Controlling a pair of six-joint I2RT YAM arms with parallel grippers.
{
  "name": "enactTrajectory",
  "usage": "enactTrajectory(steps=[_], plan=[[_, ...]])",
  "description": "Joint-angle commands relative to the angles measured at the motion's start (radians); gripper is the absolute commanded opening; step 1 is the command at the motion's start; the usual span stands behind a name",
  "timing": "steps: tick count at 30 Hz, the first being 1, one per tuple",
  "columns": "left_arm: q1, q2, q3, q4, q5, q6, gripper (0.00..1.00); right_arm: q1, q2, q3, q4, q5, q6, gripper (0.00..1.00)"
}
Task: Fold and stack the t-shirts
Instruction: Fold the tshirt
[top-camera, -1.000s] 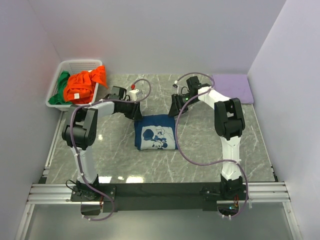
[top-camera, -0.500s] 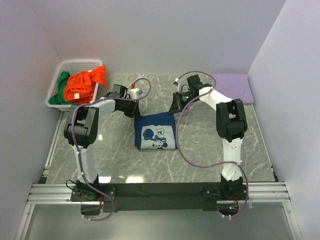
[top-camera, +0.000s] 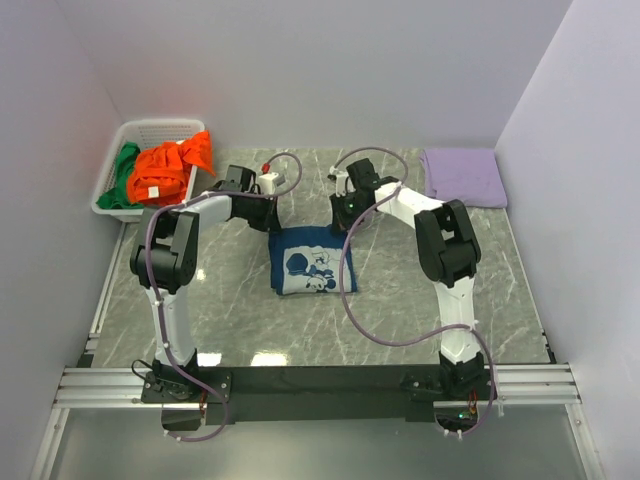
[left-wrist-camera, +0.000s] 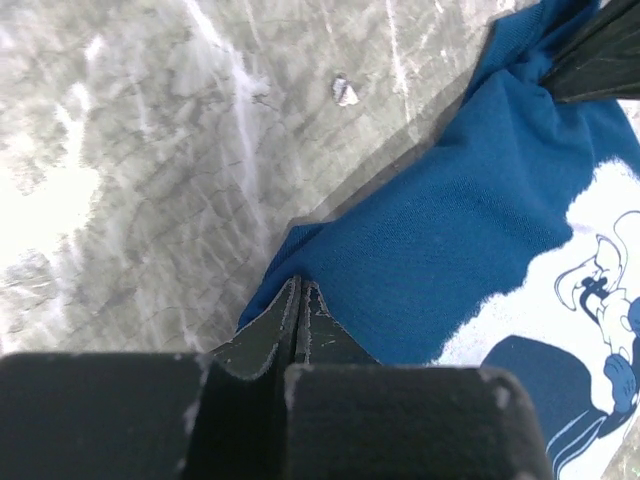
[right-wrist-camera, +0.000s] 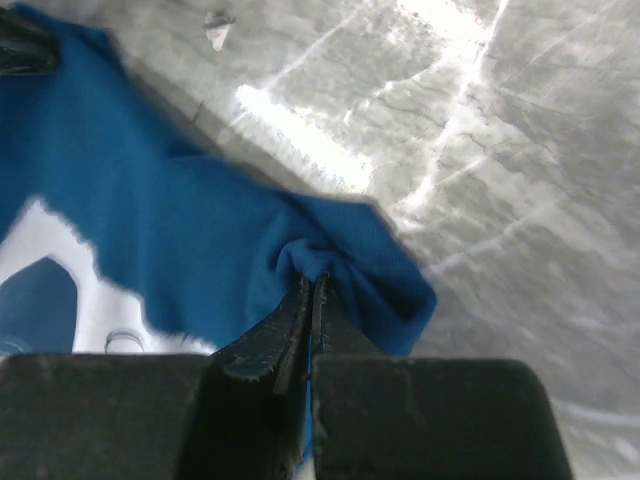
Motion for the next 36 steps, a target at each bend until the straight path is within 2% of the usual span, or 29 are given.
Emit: enactTrajectory(steps=[1, 5, 8, 9, 12, 13, 14, 17, 18, 20, 22, 25, 27, 30, 36], plan=[[0.026, -0.004, 0.006, 0.015, -0.095, -0.005, 0.01, 0.011, 0.022, 0.045, 0.038, 0.179, 0.039, 0.00], [0.054, -0.021, 0.009, 0.028, -0.106, 0.006, 0.01, 0.012, -0.012, 0.050, 0.032, 0.237, 0.047, 0.00], [0.098, -0.041, 0.018, 0.058, -0.035, -0.008, 0.12, 0.012, -0.069, 0.036, 0.046, 0.249, 0.062, 0.00], [0.106, -0.048, 0.027, 0.055, -0.006, -0.009, 0.19, 0.008, -0.082, 0.036, 0.046, 0.250, 0.075, 0.04], [0.133, -0.106, 0.034, 0.081, 0.063, -0.023, 0.32, 0.004, -0.136, 0.048, 0.037, 0.247, 0.096, 0.40], [0.141, -0.131, 0.023, 0.101, 0.072, -0.043, 0.34, 0.001, -0.150, 0.056, 0.031, 0.252, 0.101, 0.56], [0.144, -0.157, 0.012, 0.117, 0.087, -0.047, 0.36, -0.004, -0.185, 0.056, 0.031, 0.250, 0.102, 0.57], [0.144, -0.252, -0.052, 0.182, 0.175, -0.181, 0.36, -0.030, -0.268, 0.004, 0.081, 0.165, 0.119, 0.55], [0.143, -0.292, -0.110, 0.257, 0.201, -0.228, 0.34, -0.038, -0.283, -0.016, 0.102, 0.038, 0.131, 0.50], [0.131, -0.315, -0.172, 0.346, 0.252, -0.380, 0.35, -0.041, -0.290, -0.059, 0.138, -0.062, 0.163, 0.47], [0.103, -0.306, -0.232, 0.426, 0.281, -0.507, 0.35, -0.039, -0.262, -0.080, 0.162, -0.253, 0.237, 0.41], [0.059, -0.240, -0.273, 0.495, 0.307, -0.613, 0.34, -0.027, -0.184, -0.131, 0.259, -0.418, 0.363, 0.33], [0.042, -0.181, -0.289, 0.512, 0.305, -0.641, 0.34, -0.016, -0.124, -0.148, 0.323, -0.446, 0.407, 0.32], [0.032, -0.087, -0.289, 0.510, 0.298, -0.676, 0.33, -0.018, -0.028, -0.125, 0.308, -0.425, 0.418, 0.32], [0.068, 0.101, -0.125, 0.413, 0.244, -0.609, 0.30, -0.071, 0.109, -0.071, 0.298, -0.320, 0.447, 0.31]])
